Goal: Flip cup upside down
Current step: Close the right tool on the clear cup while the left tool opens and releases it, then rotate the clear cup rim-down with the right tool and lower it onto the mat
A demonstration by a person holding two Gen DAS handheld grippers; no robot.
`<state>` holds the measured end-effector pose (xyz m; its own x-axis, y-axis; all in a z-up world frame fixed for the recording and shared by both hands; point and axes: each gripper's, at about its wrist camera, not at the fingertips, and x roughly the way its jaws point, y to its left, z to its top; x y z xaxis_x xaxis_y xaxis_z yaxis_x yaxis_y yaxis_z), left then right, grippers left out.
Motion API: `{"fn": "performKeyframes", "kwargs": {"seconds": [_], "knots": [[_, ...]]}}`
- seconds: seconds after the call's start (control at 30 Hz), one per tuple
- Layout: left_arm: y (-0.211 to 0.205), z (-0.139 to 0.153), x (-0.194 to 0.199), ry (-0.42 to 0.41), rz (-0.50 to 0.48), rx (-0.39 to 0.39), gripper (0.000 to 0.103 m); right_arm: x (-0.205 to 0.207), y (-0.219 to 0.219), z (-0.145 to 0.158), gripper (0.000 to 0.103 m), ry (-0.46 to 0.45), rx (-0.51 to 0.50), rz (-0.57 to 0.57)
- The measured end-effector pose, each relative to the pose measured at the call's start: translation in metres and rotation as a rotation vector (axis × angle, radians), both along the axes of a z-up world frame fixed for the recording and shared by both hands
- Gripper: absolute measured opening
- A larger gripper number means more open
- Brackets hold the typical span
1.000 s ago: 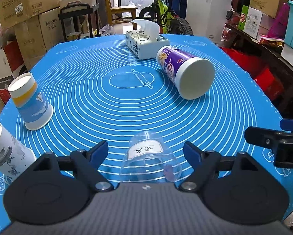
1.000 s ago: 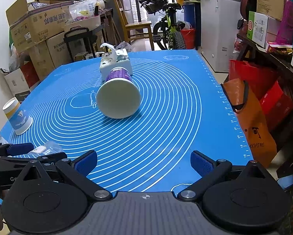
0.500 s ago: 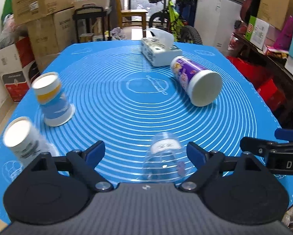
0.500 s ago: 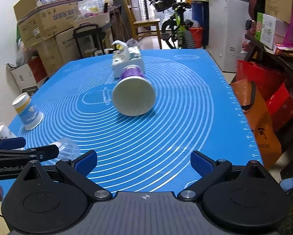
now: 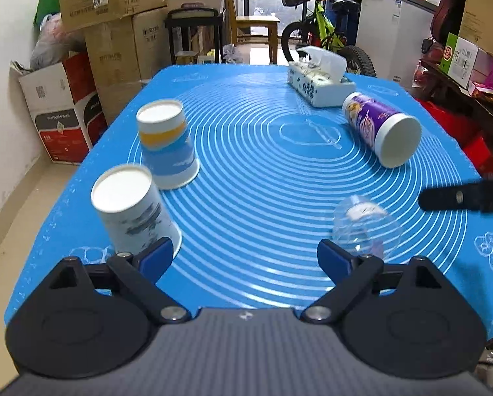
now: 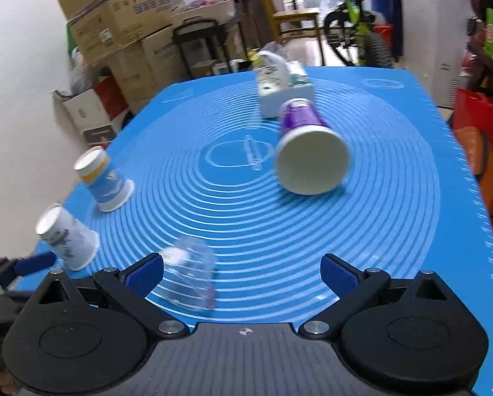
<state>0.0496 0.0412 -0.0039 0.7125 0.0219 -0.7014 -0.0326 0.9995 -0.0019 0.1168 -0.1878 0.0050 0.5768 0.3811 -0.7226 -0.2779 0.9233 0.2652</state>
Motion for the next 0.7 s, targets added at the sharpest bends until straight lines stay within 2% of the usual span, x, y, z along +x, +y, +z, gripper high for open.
{"fn": "performKeyframes", "kwargs": {"seconds": [0.2,0.3,0.47,0.63,0.7], "knots": [[0.011,-0.009,-0.003,0.01,0.001,-0.017,0.093,0.03,0.018,0.004,0.101,0.113,0.066,0.057],[0.014,-0.013,-0.003,0.019,0.006,-0.032,0.093,0.043,0.029,0.005,0.1,0.145,0.049,0.072],[0.017,-0.016,-0.003,0.019,0.005,-0.035,0.093,0.066,0.044,-0.003,0.092,0.235,0.041,0.1],[0.019,-0.015,-0.003,0.013,0.009,-0.048,0.093,0.082,0.056,-0.018,0.077,0.34,0.016,0.114],[0.02,-0.016,-0.003,0.012,0.009,-0.055,0.093,0.084,0.059,-0.022,0.077,0.363,0.015,0.116]]}}
